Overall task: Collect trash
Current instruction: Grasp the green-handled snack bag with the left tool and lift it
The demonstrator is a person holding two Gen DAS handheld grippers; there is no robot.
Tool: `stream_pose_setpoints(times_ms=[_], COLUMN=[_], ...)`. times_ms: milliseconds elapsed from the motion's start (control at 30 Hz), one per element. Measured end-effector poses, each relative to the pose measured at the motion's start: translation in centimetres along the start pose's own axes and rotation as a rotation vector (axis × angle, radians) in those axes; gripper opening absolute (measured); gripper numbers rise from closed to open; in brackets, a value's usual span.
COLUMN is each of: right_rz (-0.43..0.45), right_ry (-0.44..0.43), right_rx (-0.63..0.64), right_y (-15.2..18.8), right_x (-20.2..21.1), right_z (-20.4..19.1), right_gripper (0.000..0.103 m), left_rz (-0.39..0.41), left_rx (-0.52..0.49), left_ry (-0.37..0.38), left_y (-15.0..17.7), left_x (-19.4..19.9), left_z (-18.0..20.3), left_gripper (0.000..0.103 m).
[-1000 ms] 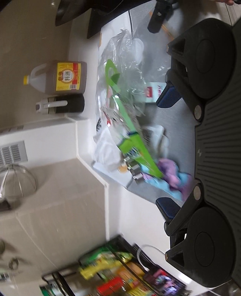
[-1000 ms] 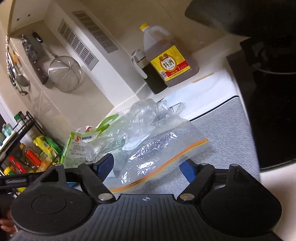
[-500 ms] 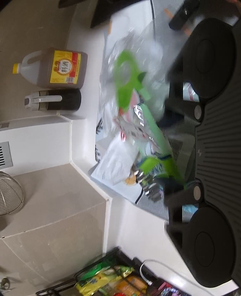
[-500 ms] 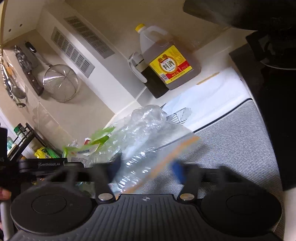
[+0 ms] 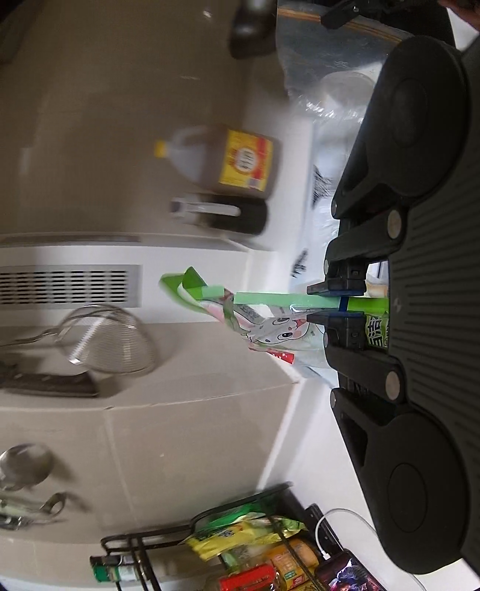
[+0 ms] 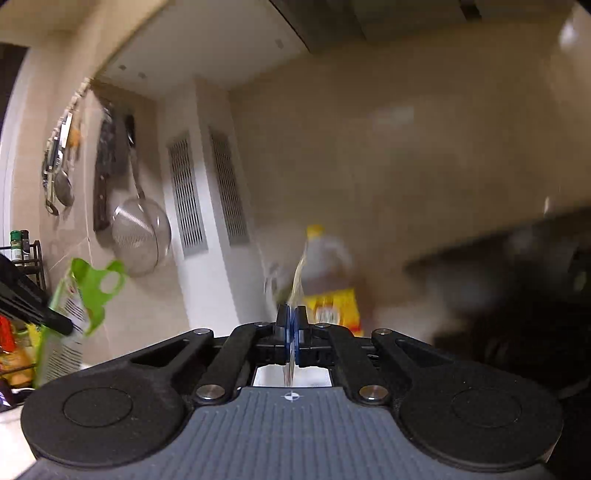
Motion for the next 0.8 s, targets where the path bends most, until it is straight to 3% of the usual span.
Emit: stream_pose_setpoints(times_ms=[100, 200, 333, 500, 800], right_rz=[0.033, 0.0, -0.056, -0.04, 0.01], right_ry=[-0.014, -0.027, -0.034, -0.069, -0.11], right_rx=[0.045, 0.056, 0.061, 0.1, 0.144], right_y=[-1.0, -0.6, 0.7, 0.2, -2.2], right_x=[0.8, 1.1, 1.9, 4.3, 7.4], right_z=[-0.2, -0.2, -0.3, -1.2, -2.3], right_gripper=[0.002, 0.002, 0.002, 0.002, 0.002], left_rz=[0.029, 0.039, 0.052, 0.055, 0.041], left_rx=[0.02, 0.033, 0.047, 0.08, 0.111], left_ry=[0.026, 0.04, 0.058, 0.073, 0.014], left_y=[-0.3, 0.7, 3.0, 6.3, 11.9], left_x=[2.2, 4.3, 7.5, 11.7, 17.3], left_z=[-0.4, -0.9, -1.6, -3.1, -6.0], left_gripper=[0.007, 0.007, 0.007, 0.007, 0.007])
Point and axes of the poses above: each gripper's, at about its wrist camera, not at the fingertips, and x roughly against the way its jaws point, z to its right, y to its underside, the point moved 8 cm from there along -x, roughly the way its jaws point, and after that the axes turned 5 degrees about x, right-handed, at the moved point
